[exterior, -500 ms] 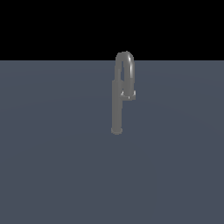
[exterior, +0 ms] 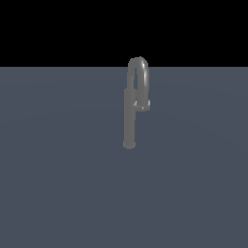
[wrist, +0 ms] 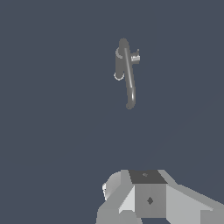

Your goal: Turn on the faucet by rotating a designated handle.

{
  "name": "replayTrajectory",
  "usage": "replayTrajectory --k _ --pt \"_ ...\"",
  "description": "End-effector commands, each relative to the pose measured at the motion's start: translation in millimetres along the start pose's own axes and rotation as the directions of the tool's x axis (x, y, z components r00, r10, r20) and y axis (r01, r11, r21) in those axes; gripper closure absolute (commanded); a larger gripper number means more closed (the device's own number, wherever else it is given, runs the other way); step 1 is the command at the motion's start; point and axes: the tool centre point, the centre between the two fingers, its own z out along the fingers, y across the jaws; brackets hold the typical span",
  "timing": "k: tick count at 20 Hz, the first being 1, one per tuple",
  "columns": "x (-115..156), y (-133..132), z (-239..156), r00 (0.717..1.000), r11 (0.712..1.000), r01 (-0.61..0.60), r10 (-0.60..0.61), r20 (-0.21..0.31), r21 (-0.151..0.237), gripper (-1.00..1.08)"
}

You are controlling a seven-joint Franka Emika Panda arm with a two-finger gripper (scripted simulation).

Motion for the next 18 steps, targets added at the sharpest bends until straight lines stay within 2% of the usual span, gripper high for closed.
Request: replayTrajectory --k 1,10,18 --pt "5 0 1 1.000 1.000 -0.013 0.013 0.015 0.012 1.08" --pt "40 0 6 0.989 0.991 -0.104 0.094 0.115 0.086 1.08" --pt "83 3 18 0.951 0.959 -0.228 0.183 0.248 0.166 1.08"
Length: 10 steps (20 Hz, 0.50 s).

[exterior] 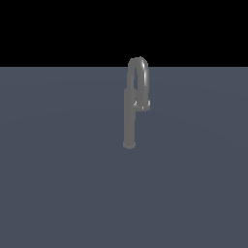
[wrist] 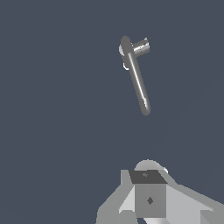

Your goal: Turn on the faucet by rotating a designated handle.

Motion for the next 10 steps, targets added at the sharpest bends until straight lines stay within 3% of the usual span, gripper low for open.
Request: replayTrajectory --k 1,10 --pt "15 -1 1 0.999 0.999 -0.037 0.035 0.040 0.032 1.08" --pt "67 1 12 0.969 0.974 -0.179 0.150 0.196 0.139 1.08"
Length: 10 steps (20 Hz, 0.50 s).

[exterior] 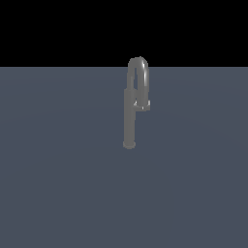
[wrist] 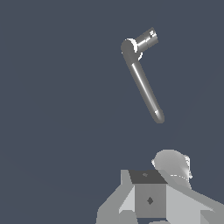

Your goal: Turn on the faucet by rotating a designated handle.

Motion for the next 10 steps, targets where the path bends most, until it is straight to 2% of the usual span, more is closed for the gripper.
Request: replayTrajectory --k 1,10 --pt "15 -1 1 0.998 0.999 -0.038 0.037 0.043 0.035 1.08" --pt "71 2 13 0.965 0.971 -0.189 0.156 0.210 0.148 1.08"
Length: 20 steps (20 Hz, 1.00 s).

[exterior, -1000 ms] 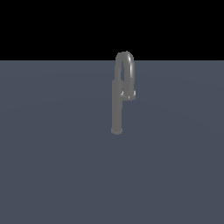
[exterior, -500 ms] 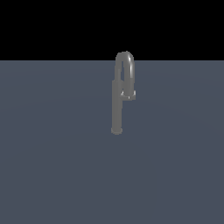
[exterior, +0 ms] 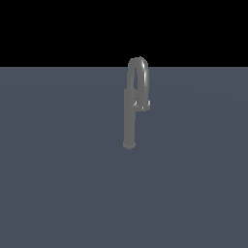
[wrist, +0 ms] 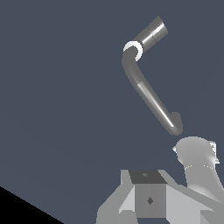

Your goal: Turn on the faucet by rotating a designated handle.

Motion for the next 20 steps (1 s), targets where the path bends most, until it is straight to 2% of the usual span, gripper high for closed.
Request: replayTrajectory --k 1,6,11,15,20 --pt "16 -1 1 0.998 0.998 -0.040 0.039 0.046 0.038 1.08" --pt "50 0 7 0.983 0.986 -0.129 0.113 0.146 0.109 1.08" --pt "84 3 16 0.949 0.957 -0.231 0.181 0.258 0.176 1.08" --pt "114 8 28 0.905 0.920 -0.323 0.231 0.357 0.223 1.08" --pt "149 15 47 0.830 0.856 -0.443 0.279 0.484 0.266 1.08"
